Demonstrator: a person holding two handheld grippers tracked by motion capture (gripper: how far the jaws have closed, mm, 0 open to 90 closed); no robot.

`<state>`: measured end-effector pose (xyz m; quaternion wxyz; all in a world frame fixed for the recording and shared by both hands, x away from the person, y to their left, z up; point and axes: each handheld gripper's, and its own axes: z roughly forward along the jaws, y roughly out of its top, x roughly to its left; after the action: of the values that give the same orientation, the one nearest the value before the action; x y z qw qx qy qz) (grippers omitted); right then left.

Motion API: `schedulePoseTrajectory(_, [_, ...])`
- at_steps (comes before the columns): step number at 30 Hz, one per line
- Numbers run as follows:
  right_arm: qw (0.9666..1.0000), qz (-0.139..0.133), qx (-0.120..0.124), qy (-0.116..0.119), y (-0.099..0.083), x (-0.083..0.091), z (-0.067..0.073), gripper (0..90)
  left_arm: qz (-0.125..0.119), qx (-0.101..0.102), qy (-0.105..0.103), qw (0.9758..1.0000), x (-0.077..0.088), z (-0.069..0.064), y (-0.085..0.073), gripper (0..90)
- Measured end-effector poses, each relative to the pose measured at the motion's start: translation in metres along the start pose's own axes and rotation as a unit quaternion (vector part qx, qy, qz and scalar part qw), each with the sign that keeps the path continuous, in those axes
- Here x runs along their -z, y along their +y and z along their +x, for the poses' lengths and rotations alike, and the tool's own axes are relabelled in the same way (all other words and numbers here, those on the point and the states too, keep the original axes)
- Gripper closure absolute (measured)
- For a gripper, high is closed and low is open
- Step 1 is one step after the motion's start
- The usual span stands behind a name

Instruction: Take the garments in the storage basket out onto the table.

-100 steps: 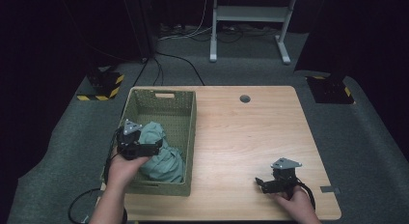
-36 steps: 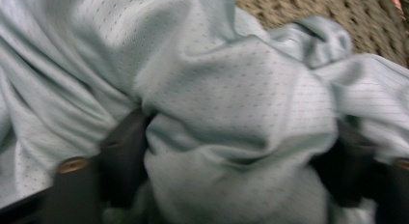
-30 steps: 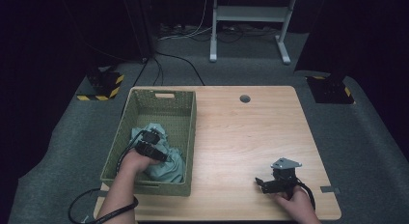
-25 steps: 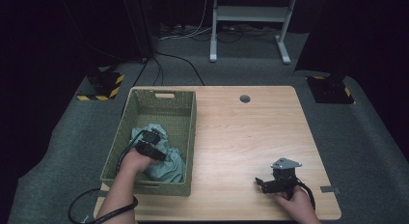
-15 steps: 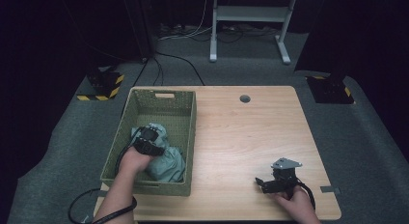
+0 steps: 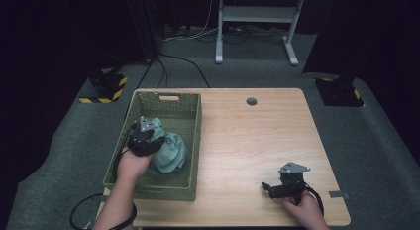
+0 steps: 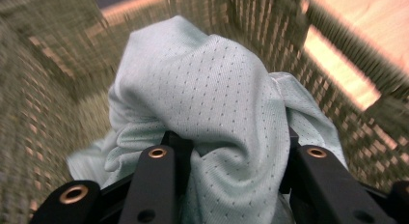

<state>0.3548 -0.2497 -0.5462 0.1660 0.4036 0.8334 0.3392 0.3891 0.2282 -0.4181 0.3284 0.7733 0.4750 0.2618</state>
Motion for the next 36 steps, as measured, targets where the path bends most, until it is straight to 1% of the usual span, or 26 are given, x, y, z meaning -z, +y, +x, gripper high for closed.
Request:
schedulePoseTrajectory(2, [1.0000, 0.000, 0.000, 0.000, 0.000, 0.000, 0.000, 0.0, -0.020, -0.004, 0.014, 0.9997, 0.005, -0.002, 0.002, 64.8])
schedulePoseTrajectory(3, [1.0000, 0.000, 0.000, 0.000, 0.000, 0.000, 0.000, 0.0, -0.031, -0.003, 0.017, 0.9994, 0.008, -0.003, 0.003, 64.9])
schedulePoseTrajectory(4, [1.0000, 0.000, 0.000, 0.000, 0.000, 0.000, 0.000, 0.0, -0.042, -0.003, 0.024, 0.9988, 0.011, -0.004, 0.004, 64.8])
schedulePoseTrajectory(5, [1.0000, 0.000, 0.000, 0.000, 0.000, 0.000, 0.000, 0.0, -0.054, -0.007, 0.031, 0.9980, 0.014, -0.005, 0.006, 64.8])
schedulePoseTrajectory(6, [1.0000, 0.000, 0.000, 0.000, 0.000, 0.000, 0.000, 0.0, -0.054, -0.007, 0.031, 0.9980, 0.014, -0.005, 0.006, 64.7])
schedulePoseTrajectory(8, [1.0000, 0.000, -0.001, 0.001, 0.000, 0.000, 0.000, 0.0, -0.085, -0.012, 0.047, 0.9952, 0.024, -0.008, 0.010, 64.7])
schedulePoseTrajectory(10, [1.0000, 0.000, -0.001, 0.001, 0.000, 0.000, 0.000, 0.0, -0.104, -0.013, 0.054, 0.9930, 0.031, -0.010, 0.013, 64.7])
schedulePoseTrajectory(12, [1.0000, 0.000, 0.000, 0.001, 0.000, 0.000, 0.000, 0.0, -0.116, -0.020, 0.061, 0.9912, 0.036, -0.012, 0.016, 64.8])
schedulePoseTrajectory(13, [1.0000, 0.000, -0.001, 0.001, 0.000, 0.000, 0.000, 0.0, -0.126, -0.023, 0.065, 0.9896, 0.039, -0.013, 0.018, 64.8])
schedulePoseTrajectory(14, [1.0000, 0.000, -0.001, 0.000, 0.000, 0.000, 0.000, 0.0, -0.126, -0.023, 0.065, 0.9896, 0.039, -0.013, 0.018, 64.8])
schedulePoseTrajectory(15, [1.0000, 0.000, -0.001, 0.001, 0.000, 0.000, 0.000, 0.0, -0.143, -0.020, 0.067, 0.9873, 0.045, -0.015, 0.021, 64.7])
schedulePoseTrajectory(16, [1.0000, 0.000, -0.001, 0.001, 0.000, 0.000, 0.000, 0.0, -0.150, -0.020, 0.068, 0.9861, 0.047, -0.016, 0.022, 64.7])
schedulePoseTrajectory(17, [1.0000, 0.000, -0.001, 0.000, 0.000, 0.000, 0.000, 0.0, -0.160, -0.022, 0.072, 0.9843, 0.050, -0.017, 0.024, 64.7])
schedulePoseTrajectory(18, [1.0000, 0.000, 0.000, 0.000, 0.000, 0.000, 0.000, 0.0, -0.160, -0.022, 0.072, 0.9843, 0.050, -0.017, 0.024, 64.7])
schedulePoseTrajectory(20, [1.0000, 0.000, 0.000, 0.000, 0.000, 0.000, 0.000, 0.0, -0.182, -0.024, 0.079, 0.9798, 0.057, -0.021, 0.028, 64.7])
schedulePoseTrajectory(21, [1.0000, 0.000, 0.000, 0.000, 0.000, 0.000, 0.000, 0.0, -0.190, -0.022, 0.081, 0.9782, 0.059, -0.022, 0.029, 64.7])
schedulePoseTrajectory(22, [1.0000, 0.000, 0.000, 0.000, 0.000, 0.000, 0.000, 0.0, -0.196, -0.023, 0.082, 0.9769, 0.061, -0.023, 0.031, 64.7])
schedulePoseTrajectory(23, [1.0000, 0.000, 0.000, 0.000, 0.000, 0.000, 0.000, 0.0, -0.204, -0.022, 0.086, 0.9750, 0.062, -0.024, 0.032, 64.7])
schedulePoseTrajectory(24, [1.0000, 0.000, -0.001, 0.000, 0.000, 0.000, 0.000, 0.0, -0.208, -0.023, 0.086, 0.9741, 0.064, -0.025, 0.033, 64.7])
schedulePoseTrajectory(26, [1.0000, 0.000, 0.000, 0.000, 0.000, 0.000, 0.000, 0.0, -0.219, -0.022, 0.089, 0.9713, 0.067, -0.027, 0.036, 64.7])
schedulePoseTrajectory(27, [1.0000, 0.000, 0.000, 0.000, 0.000, 0.000, 0.000, 0.0, -0.219, -0.022, 0.089, 0.9713, 0.067, -0.027, 0.036, 64.8])
schedulePoseTrajectory(28, [1.0000, 0.000, 0.000, 0.000, 0.000, 0.000, 0.000, 0.0, -0.226, -0.020, 0.086, 0.9701, 0.070, -0.029, 0.039, 64.7])
schedulePoseTrajectory(36, [1.0000, 0.000, -0.002, 0.002, 0.000, 0.000, 0.000, 0.0, -0.249, -0.029, 0.088, 0.9642, 0.078, -0.037, 0.047, 64.7])
